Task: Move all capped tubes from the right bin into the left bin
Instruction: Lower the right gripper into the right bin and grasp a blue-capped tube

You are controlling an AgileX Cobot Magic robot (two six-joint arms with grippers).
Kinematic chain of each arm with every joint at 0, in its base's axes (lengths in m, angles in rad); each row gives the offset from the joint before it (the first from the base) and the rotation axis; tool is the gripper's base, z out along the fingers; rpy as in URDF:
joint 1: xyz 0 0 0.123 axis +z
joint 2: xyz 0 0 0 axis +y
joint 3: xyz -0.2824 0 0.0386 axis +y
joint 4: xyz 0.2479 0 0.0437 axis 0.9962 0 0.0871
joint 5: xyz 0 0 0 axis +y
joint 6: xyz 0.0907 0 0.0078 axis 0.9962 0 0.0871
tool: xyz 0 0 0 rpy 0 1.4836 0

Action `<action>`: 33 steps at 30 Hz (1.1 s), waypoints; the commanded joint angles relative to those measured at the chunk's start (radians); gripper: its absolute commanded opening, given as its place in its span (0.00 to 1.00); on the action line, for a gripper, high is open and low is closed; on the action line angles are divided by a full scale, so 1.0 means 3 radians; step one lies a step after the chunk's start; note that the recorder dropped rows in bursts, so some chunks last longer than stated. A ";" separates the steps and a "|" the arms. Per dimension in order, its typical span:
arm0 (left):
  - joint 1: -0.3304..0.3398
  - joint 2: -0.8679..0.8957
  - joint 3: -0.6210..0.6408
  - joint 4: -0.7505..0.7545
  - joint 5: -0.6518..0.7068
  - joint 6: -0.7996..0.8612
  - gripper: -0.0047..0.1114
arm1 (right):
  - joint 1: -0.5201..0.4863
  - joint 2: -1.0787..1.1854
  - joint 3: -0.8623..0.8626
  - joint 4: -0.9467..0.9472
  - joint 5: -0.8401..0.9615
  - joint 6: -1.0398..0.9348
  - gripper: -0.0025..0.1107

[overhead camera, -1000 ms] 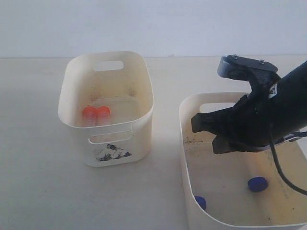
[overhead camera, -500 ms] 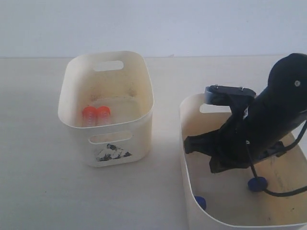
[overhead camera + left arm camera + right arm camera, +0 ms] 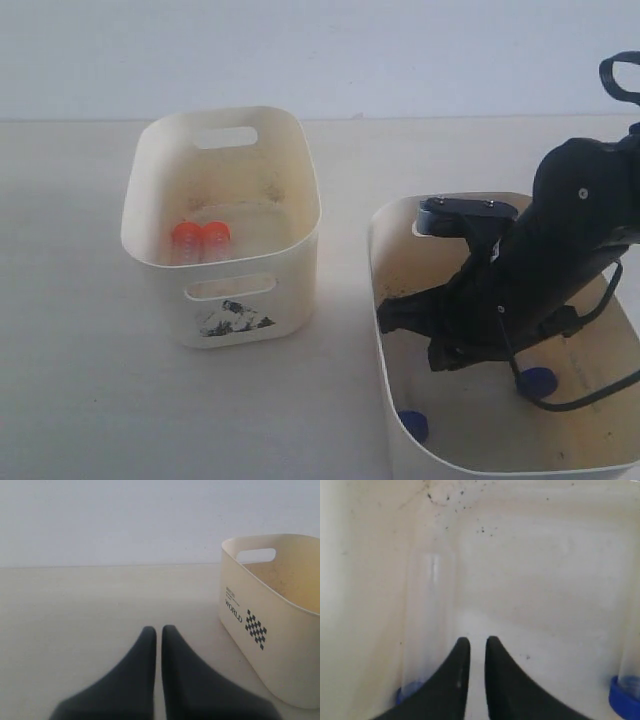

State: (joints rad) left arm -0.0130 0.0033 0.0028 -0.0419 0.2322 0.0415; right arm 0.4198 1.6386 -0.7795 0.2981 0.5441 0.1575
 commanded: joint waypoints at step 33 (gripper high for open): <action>0.0008 -0.0011 -0.0009 0.0006 -0.0026 -0.0022 0.08 | -0.0008 0.0811 -0.0004 0.0110 -0.0378 0.0083 0.01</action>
State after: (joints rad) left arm -0.0130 0.0033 0.0028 -0.0419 0.2322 0.0415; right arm 0.4132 1.8130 -0.8079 0.3036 0.4647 0.1780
